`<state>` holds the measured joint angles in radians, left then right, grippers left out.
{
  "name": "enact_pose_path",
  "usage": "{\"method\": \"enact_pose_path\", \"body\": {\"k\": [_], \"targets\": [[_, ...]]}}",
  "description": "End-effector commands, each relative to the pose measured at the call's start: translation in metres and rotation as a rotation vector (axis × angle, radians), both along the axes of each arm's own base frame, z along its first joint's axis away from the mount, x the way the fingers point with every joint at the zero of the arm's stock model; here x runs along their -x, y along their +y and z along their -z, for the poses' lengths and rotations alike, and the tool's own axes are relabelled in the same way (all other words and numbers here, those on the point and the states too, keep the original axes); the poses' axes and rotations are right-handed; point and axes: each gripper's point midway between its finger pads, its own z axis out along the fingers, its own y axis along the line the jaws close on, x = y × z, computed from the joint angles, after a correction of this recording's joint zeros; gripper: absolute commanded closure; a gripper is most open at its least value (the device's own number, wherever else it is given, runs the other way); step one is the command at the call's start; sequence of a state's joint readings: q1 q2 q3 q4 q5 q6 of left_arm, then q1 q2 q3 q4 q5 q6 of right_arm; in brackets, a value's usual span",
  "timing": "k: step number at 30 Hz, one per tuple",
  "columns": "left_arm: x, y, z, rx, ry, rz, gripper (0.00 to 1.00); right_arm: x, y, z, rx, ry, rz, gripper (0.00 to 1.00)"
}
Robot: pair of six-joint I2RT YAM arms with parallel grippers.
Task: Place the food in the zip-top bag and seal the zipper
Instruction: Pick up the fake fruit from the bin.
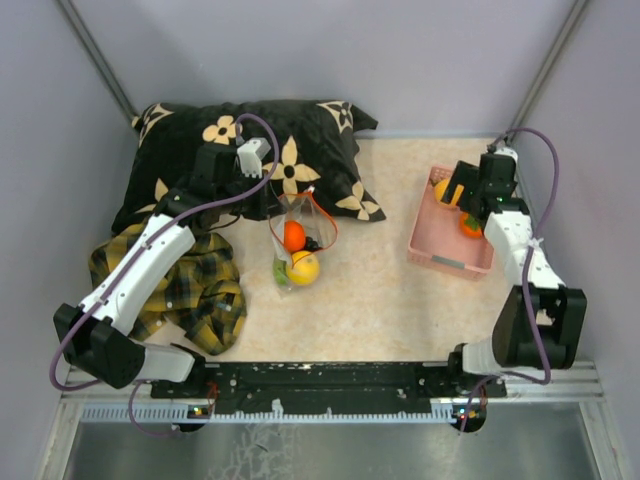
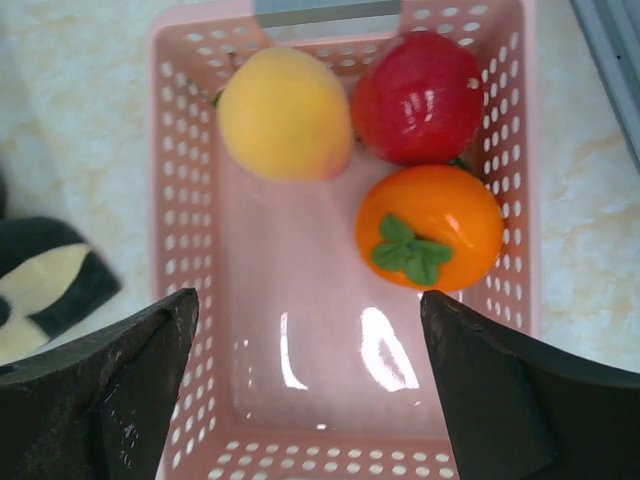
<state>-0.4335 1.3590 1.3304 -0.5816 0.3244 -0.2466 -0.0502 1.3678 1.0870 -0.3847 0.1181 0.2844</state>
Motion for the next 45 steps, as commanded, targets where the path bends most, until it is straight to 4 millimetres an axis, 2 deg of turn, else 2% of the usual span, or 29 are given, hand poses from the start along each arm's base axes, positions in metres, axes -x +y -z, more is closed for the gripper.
{"method": "enact_pose_path", "body": {"k": [1,3,7,12,13,17,22,28,31,35,40,45], "targets": [[-0.004,0.001,-0.012,0.022,-0.050,-0.001,1.00,-0.028,-0.032,0.004,-0.005,-0.045,0.072,0.07],[-0.004,0.000,-0.011,0.023,-0.048,0.001,1.00,-0.035,-0.047,0.012,0.000,-0.027,0.107,0.07],[-0.003,-0.001,-0.010,0.026,-0.040,0.009,1.00,-0.046,-0.065,0.024,0.027,0.003,0.128,0.07],[-0.004,-0.001,-0.010,0.025,-0.041,0.006,1.00,-0.052,-0.074,0.036,0.057,0.042,0.116,0.06],[-0.004,-0.001,-0.010,0.026,-0.040,0.007,1.00,-0.053,-0.075,0.046,0.057,0.069,0.114,0.06],[-0.003,-0.002,-0.010,0.028,-0.038,0.009,1.00,-0.052,-0.078,0.062,0.052,0.119,0.096,0.06],[-0.002,-0.002,-0.011,0.032,-0.039,0.011,1.00,-0.041,-0.066,0.086,-0.001,0.218,0.052,0.06],[-0.002,-0.002,-0.011,0.036,-0.038,0.014,1.00,-0.020,-0.046,0.100,-0.080,0.270,-0.002,0.07],[-0.001,-0.004,-0.011,0.040,-0.037,0.019,1.00,-0.013,-0.042,0.105,-0.090,0.282,-0.009,0.07],[-0.001,-0.004,-0.011,0.043,-0.035,0.019,1.00,-0.009,-0.033,0.109,-0.125,0.291,-0.037,0.07],[-0.001,-0.004,-0.011,0.044,-0.032,0.018,1.00,-0.005,-0.016,0.105,-0.178,0.281,-0.084,0.07],[-0.001,-0.005,-0.011,0.046,-0.031,0.024,1.00,0.002,-0.013,0.100,-0.161,0.300,-0.076,0.07]]}}
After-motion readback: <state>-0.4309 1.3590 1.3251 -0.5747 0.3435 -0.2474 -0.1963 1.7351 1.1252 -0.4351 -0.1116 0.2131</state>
